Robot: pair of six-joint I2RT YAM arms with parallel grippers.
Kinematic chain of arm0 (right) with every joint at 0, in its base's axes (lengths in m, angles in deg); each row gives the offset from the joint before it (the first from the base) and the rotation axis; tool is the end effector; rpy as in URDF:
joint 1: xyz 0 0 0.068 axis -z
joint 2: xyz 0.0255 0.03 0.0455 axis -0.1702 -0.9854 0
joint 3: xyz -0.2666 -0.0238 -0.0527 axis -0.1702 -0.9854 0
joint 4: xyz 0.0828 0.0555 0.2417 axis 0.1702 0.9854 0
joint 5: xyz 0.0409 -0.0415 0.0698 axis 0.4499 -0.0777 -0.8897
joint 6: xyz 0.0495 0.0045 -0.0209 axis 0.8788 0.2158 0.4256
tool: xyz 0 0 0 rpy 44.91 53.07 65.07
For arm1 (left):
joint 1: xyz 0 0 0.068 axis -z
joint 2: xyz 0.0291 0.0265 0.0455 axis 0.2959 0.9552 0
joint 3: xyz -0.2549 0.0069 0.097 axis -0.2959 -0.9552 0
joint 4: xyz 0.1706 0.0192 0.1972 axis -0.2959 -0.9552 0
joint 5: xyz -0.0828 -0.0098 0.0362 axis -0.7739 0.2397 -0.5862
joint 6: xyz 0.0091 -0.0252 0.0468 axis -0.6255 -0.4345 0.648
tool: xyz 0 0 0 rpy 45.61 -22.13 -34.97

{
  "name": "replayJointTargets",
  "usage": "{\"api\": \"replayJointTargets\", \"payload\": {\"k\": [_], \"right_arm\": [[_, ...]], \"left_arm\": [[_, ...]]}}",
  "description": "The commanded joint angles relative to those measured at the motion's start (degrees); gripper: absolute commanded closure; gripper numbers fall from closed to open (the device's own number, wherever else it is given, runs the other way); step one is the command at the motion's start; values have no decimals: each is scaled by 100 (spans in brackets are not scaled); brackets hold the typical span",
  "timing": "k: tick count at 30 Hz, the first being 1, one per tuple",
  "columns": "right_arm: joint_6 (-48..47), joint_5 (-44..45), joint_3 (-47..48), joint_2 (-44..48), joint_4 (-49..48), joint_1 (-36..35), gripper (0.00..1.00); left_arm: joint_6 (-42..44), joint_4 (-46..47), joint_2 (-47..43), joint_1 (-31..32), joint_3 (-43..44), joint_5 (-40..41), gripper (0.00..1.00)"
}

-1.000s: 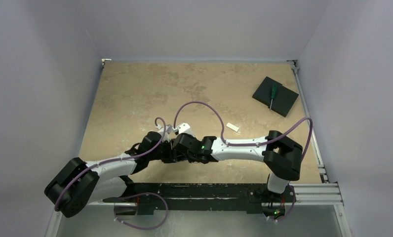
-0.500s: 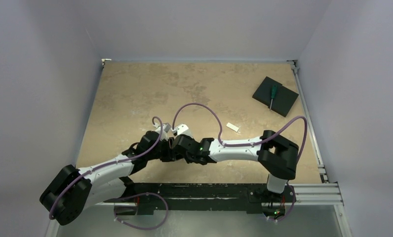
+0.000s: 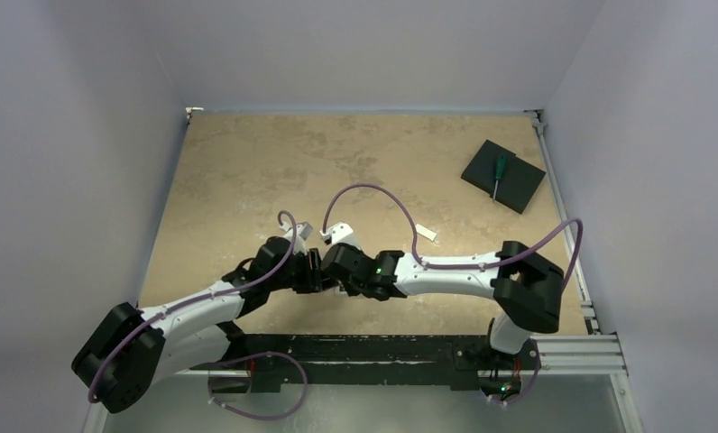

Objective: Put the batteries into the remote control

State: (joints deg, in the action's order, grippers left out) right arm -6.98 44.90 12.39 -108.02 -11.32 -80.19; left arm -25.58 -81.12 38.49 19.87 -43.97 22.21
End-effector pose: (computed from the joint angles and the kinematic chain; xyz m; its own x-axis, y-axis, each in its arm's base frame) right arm 0.1280 0.3166 0.1907 -0.6530 -0.4069 -0.6387 -0.5260 0.8505 -0.0040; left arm 0.1462 -0.1218 0.1459 -0.8742 -0.2154 -0.4352 0.1614 0.7163 -0.6788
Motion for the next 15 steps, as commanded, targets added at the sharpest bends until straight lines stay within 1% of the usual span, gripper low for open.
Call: {"api": "replayJointTargets", "payload": {"k": [1,8,12,15], "right_arm": [[-57,442,24,446,215,67,76],[-226,688,-127,881,405,251,65],[-231,544,-321,1188,445,357,63],[-172,399,-518,1371,462,369,63]], "left_arm": [[108,-175,-195,-43,277,97,60],[121,-443,-332,-43,431,199,58],[206,-541,-238,-43,599,231,57],[265,-544,-70,-44,756,209,56]]}}
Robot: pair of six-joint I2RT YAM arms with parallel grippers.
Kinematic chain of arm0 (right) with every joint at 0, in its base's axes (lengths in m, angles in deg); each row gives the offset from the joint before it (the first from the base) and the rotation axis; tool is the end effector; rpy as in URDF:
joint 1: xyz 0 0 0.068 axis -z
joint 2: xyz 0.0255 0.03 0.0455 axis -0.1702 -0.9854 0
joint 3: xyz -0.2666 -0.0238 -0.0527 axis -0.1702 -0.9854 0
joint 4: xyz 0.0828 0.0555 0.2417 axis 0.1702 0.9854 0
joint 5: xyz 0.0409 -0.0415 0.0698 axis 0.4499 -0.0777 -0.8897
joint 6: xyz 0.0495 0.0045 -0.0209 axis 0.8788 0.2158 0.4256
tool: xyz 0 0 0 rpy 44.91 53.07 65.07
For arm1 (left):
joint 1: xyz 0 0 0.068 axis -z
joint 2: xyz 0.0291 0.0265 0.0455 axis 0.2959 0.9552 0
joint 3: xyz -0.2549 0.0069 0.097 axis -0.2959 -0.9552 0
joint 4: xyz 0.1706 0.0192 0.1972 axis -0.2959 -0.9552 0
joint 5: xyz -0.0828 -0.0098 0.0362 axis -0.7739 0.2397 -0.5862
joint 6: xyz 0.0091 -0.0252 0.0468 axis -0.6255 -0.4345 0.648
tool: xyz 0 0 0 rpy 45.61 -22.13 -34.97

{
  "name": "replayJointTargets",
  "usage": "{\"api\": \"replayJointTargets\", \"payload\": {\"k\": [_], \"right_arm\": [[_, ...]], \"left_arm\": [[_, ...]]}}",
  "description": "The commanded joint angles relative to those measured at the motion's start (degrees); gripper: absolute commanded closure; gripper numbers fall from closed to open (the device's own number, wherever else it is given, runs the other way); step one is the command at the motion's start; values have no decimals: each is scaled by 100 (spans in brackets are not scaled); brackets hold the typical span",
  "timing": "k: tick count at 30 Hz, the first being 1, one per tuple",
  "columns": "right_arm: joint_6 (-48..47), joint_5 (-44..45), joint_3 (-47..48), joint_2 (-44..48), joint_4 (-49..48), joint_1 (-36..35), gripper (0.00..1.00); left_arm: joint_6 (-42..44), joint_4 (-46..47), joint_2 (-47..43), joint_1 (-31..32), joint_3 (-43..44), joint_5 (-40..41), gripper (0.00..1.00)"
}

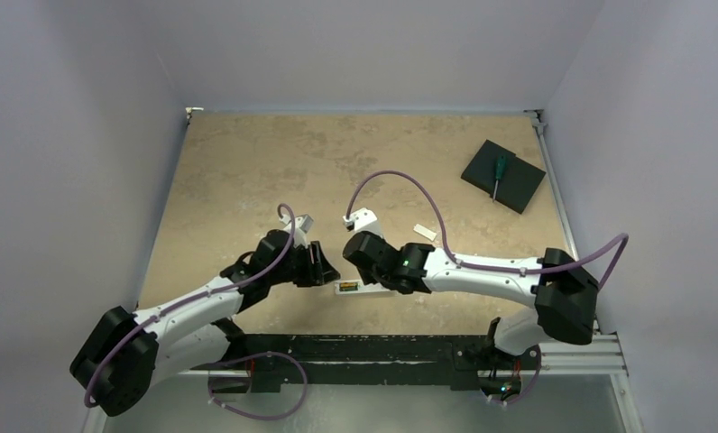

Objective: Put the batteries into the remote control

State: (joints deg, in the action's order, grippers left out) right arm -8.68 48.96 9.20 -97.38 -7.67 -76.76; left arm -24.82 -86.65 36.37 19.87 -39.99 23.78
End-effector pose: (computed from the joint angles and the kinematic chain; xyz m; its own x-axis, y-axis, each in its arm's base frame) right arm 0.1358 0.2767 0.2277 -0.6233 -0.3414 -0.7035 -0.4565 0.8893 -0.0271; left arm 0.1508 -0.1241 0.1653 -0.8592 -0.2215 -0.4613 0.1693 0.7277 -0.6646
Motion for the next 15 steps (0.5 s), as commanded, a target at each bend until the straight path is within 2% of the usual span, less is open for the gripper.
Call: {"api": "replayJointTargets", "payload": {"k": [1,5,15], "right_arm": [[30,-48,-273,366,98,25,63],[192,-242,-617,620,69,25,69],[568,-983,-1580,1329,-263,25,94]], "left_arm": [[209,2,205,-43,418,35,56],[322,-16,451,-45,654,25,55],[619,104,1391,-48,1311,73,54]]}}
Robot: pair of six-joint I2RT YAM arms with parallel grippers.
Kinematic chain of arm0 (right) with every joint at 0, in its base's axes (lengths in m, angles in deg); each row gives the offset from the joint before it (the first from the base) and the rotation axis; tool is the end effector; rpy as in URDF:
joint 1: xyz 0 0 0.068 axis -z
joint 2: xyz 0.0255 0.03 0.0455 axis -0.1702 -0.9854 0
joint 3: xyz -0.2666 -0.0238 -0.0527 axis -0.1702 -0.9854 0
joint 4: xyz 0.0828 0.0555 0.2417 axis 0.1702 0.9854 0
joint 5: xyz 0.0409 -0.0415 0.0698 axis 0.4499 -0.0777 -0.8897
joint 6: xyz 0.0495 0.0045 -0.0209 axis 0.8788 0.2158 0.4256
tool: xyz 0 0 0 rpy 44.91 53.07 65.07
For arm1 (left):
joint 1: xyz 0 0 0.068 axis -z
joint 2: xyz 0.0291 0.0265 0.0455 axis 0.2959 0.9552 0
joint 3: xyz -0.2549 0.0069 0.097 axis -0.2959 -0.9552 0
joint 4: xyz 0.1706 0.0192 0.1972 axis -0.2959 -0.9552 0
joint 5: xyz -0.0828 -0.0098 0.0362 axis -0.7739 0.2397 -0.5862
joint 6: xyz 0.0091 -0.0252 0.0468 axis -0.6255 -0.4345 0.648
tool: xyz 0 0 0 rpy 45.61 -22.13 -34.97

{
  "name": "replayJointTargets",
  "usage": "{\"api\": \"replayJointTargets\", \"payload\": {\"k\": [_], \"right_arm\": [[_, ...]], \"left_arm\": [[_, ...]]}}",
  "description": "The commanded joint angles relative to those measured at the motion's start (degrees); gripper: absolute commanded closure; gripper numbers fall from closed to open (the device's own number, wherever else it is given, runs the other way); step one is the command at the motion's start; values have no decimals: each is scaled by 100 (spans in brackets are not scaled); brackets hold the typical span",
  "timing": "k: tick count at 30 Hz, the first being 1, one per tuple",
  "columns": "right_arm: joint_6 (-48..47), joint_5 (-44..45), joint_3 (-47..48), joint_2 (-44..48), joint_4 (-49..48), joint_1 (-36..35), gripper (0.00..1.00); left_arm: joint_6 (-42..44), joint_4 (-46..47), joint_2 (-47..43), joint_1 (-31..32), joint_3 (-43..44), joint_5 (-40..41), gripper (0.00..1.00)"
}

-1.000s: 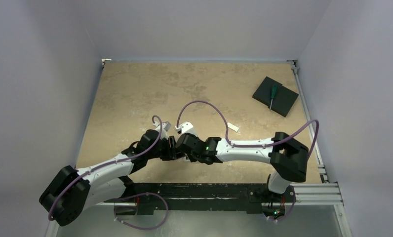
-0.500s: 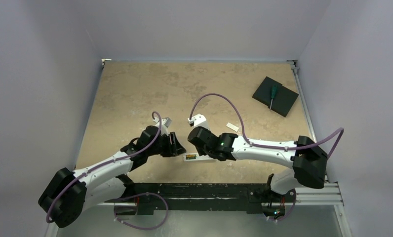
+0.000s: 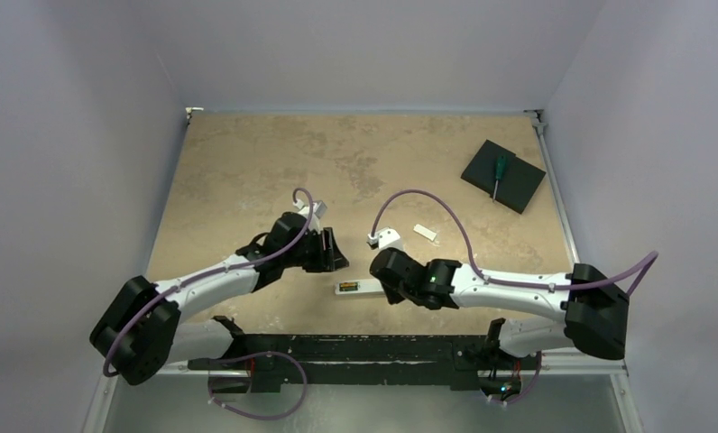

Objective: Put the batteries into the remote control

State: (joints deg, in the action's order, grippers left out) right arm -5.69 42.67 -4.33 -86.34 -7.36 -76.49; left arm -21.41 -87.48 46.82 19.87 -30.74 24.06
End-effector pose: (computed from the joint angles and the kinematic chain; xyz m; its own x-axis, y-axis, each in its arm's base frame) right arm 0.1115 0.2257 0.2043 -0.6956 -0.3404 -0.6326 -0.4729 0.8799 0.0466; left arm 0.1815 -0.1470 0.1792 -0.8599 -0.1694 -0.4816 0.2005 0.7554 -0.6238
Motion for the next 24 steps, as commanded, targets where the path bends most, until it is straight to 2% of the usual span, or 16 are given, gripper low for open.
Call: {"api": "replayJointTargets", "payload": {"k": [1,3,11,24], "right_arm": [[303,-396,-285,235,-320,-1,96],[389,-431,-384,225,-390,-1,100],[578,-746,-811,87,-1056,-1,100],[736,-350,-801,-444,-1452,148,100]], "left_arm": [[287,232,456,-46,441,42,54],[296,350,691,-38,515,26,54],[172,780,1363,-34,501,-92,54],[128,581,1626,101,448,-62,54]]}}
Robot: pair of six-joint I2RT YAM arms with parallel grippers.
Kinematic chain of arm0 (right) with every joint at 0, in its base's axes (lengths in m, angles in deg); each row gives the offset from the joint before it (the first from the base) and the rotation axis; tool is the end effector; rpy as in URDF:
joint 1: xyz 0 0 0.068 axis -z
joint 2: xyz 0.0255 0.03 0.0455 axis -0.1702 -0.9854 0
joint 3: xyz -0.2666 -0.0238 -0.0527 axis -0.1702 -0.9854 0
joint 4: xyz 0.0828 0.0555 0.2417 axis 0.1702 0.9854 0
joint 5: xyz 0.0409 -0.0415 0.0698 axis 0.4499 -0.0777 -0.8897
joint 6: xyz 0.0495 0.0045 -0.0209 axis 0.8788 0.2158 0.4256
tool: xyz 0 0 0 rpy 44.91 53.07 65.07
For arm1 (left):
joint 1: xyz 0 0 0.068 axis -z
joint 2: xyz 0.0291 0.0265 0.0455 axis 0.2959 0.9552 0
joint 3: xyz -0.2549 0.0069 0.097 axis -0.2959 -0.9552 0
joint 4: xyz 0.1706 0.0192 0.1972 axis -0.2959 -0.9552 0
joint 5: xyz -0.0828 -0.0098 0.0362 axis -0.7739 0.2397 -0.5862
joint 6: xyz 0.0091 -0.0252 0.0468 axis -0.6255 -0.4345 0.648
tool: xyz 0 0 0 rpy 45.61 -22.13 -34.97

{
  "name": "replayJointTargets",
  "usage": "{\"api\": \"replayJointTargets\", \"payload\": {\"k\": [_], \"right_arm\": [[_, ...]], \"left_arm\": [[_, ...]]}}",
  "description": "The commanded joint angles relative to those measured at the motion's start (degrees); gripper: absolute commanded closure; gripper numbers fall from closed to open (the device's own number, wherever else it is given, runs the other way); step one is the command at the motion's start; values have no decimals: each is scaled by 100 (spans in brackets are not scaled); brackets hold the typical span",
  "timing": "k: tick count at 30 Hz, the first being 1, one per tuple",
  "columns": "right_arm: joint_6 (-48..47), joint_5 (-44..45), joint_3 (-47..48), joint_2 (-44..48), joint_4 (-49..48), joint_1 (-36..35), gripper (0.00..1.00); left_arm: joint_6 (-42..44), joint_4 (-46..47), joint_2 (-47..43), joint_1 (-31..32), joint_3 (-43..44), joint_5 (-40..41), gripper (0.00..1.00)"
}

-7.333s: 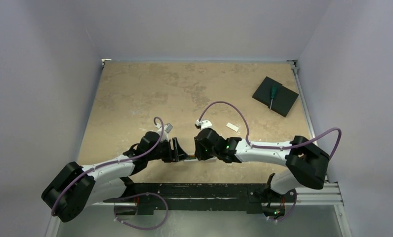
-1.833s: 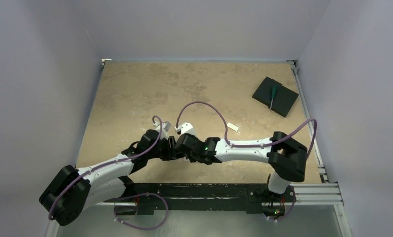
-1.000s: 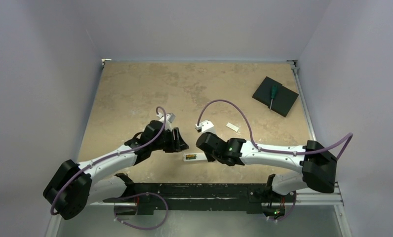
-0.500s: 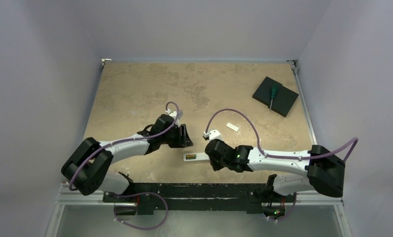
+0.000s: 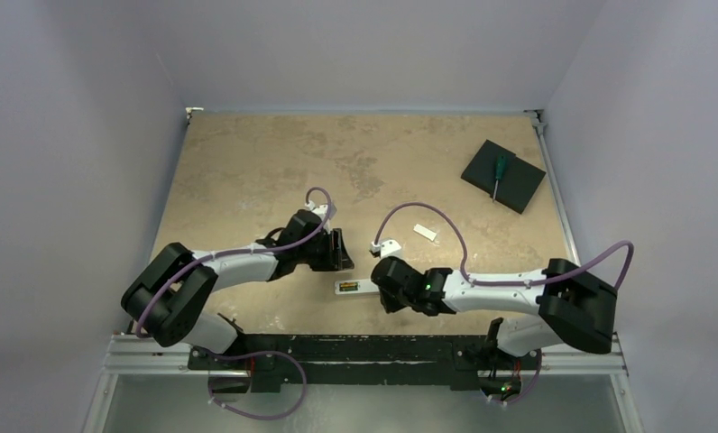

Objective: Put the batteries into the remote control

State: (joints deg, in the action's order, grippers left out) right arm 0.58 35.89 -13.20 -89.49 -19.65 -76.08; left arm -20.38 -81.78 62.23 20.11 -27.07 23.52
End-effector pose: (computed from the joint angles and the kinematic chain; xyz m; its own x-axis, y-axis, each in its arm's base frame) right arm 0.1072 0.2213 0.1584 -0.7808 -0.2614 -0.5675 -0.4336 0.8807 0.1909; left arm 0.2074 -0.1684 0.1440 -0.8979 -0.1191 -0.4237 0.1718 0.7915 -0.5866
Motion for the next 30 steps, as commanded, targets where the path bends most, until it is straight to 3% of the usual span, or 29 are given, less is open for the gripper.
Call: {"api": "replayJointTargets", "payload": {"k": [1,12,30], "right_arm": [[95,396,134,-180,-194,141,100],[-206,453,387,-550,-422,631,100],[-781,478,1233,-1404,-391,805,100]], "left_arm": [[32,-18,78,95,84,12,54],[-38,-162,-139,204,-177,149,54],[-398,-92,-1030,330,-803,312,55]]}}
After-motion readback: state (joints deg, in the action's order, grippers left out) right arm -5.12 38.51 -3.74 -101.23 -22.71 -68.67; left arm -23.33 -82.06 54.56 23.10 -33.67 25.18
